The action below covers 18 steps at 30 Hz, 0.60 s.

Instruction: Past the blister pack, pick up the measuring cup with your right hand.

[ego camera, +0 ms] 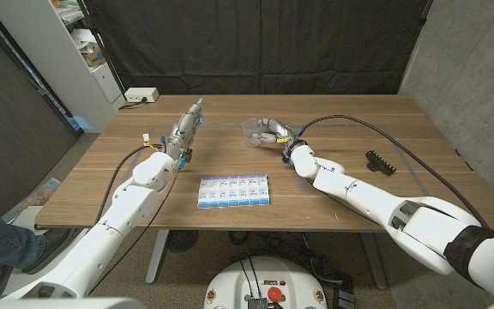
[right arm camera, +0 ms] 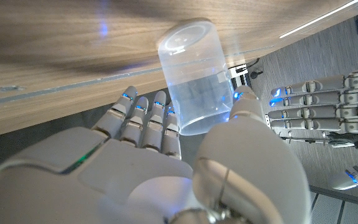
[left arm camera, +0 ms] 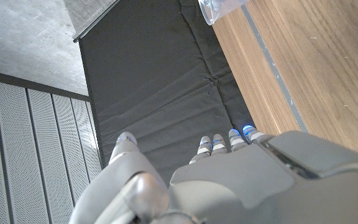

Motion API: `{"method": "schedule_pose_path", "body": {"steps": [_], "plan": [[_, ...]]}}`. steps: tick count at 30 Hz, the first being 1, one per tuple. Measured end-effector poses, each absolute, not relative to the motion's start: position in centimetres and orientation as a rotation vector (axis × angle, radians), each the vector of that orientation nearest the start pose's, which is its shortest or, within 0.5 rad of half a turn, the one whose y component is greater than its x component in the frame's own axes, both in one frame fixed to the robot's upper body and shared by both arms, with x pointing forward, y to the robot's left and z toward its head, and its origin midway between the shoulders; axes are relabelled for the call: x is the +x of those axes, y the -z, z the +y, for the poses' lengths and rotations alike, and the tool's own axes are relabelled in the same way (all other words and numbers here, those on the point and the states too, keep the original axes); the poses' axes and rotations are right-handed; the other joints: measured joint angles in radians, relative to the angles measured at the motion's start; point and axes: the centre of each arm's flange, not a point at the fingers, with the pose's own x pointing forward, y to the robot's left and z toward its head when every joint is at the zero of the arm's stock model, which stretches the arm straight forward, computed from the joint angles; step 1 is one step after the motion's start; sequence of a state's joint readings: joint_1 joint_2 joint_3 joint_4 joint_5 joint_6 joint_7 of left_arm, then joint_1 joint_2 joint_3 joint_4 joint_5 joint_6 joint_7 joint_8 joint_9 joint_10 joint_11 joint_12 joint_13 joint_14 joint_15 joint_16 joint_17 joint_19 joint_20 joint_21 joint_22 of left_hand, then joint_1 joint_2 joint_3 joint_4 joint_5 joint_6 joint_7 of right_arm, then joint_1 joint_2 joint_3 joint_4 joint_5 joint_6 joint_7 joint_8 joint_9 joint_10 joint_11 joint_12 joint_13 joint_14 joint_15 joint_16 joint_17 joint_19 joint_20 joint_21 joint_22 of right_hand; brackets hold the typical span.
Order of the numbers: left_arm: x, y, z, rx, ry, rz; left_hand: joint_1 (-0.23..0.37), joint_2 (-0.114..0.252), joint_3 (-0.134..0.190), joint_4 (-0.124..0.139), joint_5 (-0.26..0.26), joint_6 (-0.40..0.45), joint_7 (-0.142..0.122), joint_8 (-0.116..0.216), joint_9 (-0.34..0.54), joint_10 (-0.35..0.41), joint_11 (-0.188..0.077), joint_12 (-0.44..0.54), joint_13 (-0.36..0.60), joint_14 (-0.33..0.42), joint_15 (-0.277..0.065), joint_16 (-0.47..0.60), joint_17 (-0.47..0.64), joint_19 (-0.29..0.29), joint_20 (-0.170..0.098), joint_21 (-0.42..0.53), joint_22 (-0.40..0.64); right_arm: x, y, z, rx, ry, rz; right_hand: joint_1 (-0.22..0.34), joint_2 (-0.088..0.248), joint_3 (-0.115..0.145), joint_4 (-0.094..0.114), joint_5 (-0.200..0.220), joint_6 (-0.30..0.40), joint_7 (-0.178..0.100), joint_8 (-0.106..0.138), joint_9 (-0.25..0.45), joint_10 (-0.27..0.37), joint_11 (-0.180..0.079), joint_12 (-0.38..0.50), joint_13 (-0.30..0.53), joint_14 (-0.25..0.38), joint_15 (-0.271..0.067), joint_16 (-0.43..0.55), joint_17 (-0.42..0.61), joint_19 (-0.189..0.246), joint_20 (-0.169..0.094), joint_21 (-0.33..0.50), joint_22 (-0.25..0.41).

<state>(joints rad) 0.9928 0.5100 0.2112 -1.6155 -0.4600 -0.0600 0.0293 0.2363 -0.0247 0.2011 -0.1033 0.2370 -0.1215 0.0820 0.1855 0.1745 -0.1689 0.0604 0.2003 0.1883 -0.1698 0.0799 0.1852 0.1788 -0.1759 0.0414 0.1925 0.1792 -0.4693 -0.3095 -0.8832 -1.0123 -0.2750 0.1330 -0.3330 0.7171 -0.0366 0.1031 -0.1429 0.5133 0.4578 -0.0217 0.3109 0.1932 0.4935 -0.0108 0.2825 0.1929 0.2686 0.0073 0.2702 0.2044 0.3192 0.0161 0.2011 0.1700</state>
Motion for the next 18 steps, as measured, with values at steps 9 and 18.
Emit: {"method": "schedule_pose_path", "body": {"steps": [9, 18], "plan": [[60.95, 0.91, 28.23, 0.089, 0.164, -0.578, 0.0, 0.0, 0.0, 0.0, 0.0, 0.0, 0.0, 0.0, 0.0, 0.0, 0.0, 0.0, 0.0, 0.0, 0.0, 0.0, 0.0, 0.004, 0.004, 0.0, 0.0, 69.67, 1.72, -9.09, -0.979, -0.104, -0.708, 0.014, 0.004, 0.0, 0.0, 0.0, 0.02, -0.001, 0.0, 0.005, 0.022, -0.003, 0.0, 0.005, 0.024, -0.006, 0.005, 0.0, 0.011, -0.004, 0.0, 0.0], [61.29, 0.77, 28.26, 0.091, 0.167, -0.576, 0.0, 0.0, 0.0, 0.0, 0.0, 0.0, 0.0, 0.0, 0.0, 0.0, 0.0, 0.0, 0.0, 0.0, 0.0, 0.0, 0.0, 0.004, 0.004, 0.0, 0.0, 69.62, 1.39, -9.29, -0.967, -0.106, -0.708, 0.014, 0.004, 0.004, 0.004, 0.0, 0.038, -0.002, 0.004, 0.005, 0.045, 0.001, 0.008, 0.005, 0.055, -0.016, 0.015, 0.0, 0.027, -0.013, 0.0, 0.0]]}}
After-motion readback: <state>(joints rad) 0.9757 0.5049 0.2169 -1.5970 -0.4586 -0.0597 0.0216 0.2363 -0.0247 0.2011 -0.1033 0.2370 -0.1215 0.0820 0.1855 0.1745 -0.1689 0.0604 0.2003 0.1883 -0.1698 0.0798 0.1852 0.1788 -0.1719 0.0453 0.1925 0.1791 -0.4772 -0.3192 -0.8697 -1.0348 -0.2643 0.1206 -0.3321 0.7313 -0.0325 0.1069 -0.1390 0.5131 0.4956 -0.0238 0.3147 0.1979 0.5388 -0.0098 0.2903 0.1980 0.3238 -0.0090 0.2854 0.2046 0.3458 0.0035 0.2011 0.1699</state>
